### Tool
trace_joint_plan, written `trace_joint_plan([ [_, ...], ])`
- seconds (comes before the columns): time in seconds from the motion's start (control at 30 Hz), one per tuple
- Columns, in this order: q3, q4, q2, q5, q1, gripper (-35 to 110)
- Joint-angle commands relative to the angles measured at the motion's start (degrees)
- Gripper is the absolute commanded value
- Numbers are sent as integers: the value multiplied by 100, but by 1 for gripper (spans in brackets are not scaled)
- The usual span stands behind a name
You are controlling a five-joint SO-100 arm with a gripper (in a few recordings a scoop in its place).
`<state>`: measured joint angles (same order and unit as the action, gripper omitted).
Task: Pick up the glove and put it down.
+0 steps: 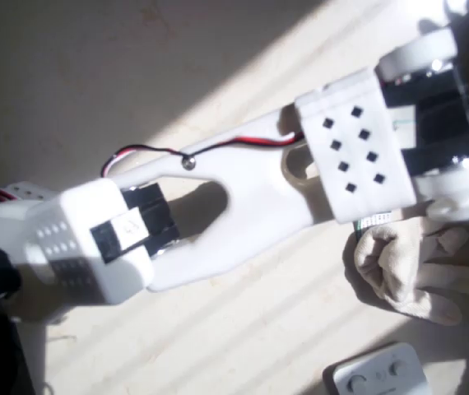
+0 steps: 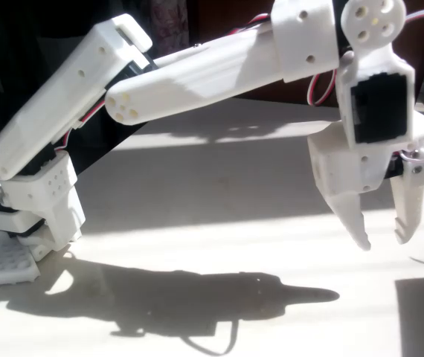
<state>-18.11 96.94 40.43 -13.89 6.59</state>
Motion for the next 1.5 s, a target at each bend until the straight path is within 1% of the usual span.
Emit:
trace_joint_plan([
  [0.0, 105, -53, 255, 26, 18, -1],
  [0.83, 53, -18, 352, 35, 26, 0],
  [1.03, -114, -53, 1283, 35, -105, 0],
  [1.2, -1327, -202, 2355, -18, -281, 0],
  [1.47, -4333, -2065, 5045, -26, -615, 0],
])
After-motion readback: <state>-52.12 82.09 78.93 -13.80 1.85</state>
